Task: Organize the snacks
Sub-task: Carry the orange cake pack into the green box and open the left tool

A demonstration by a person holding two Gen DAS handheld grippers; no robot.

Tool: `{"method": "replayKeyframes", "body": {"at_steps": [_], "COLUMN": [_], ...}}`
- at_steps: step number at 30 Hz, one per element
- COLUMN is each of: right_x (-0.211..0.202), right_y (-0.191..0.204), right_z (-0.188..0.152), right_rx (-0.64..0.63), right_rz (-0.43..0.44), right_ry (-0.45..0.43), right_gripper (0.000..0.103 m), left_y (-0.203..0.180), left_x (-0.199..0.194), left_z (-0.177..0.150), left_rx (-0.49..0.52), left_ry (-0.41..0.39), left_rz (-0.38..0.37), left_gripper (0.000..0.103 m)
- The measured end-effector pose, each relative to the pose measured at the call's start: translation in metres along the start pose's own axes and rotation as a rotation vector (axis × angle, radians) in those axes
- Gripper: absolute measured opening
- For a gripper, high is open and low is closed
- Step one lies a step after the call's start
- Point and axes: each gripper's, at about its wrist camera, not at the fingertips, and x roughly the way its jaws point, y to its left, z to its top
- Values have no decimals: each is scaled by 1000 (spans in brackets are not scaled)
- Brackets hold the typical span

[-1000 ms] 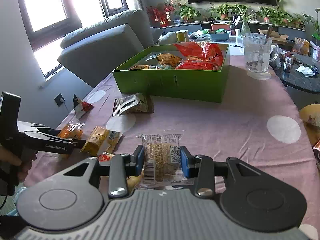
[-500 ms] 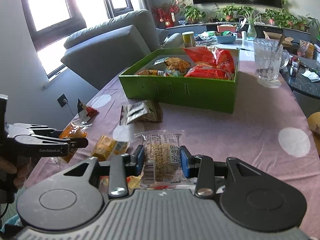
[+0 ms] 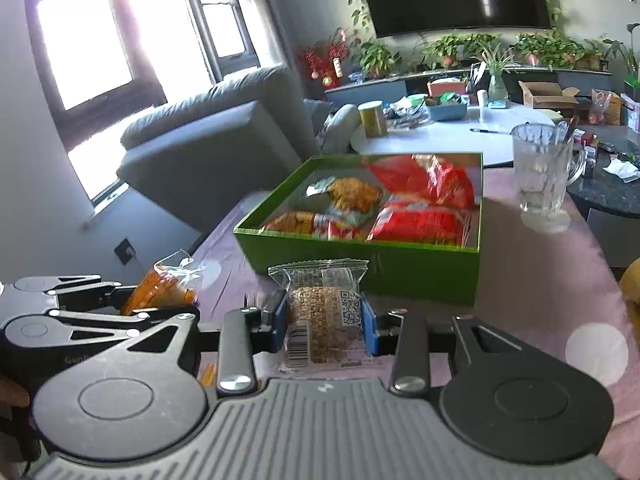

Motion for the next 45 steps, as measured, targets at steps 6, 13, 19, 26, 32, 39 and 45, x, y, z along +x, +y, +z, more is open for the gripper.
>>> {"method": "replayKeyframes", "body": {"at_steps": [6,13,19,26,32,39,45], "right_x": [7,19,43,70,78,86,103], "right_y": [-10,-27,-38,-51,-59,-67,-59], "right_z": [18,44,64,73,74,73,80], "right_rx": [38,99,135,203,215,238,241], "right_rz": [3,-6,-26,-19,-50,-70,-43], "right_ry": [-31,-69,-71,-44,-40,-24,-11], "right_gripper": [72,72,72,72,72,72,72], "left_y": [-5,0,-3,5,4,13,23], "left_x": [13,40,71,112,147,161,156], "left_z": [27,60,86,103,107,96,97], "left_rx": [13,-9,-4,-88,-131,-175,-203], "left_ry": [-34,-46,-31,-5,14,48,44], "left_rz": [-22,-44,-71,-119,-147,-116,-93], "left_gripper": [42,42,42,42,42,42,43]}}
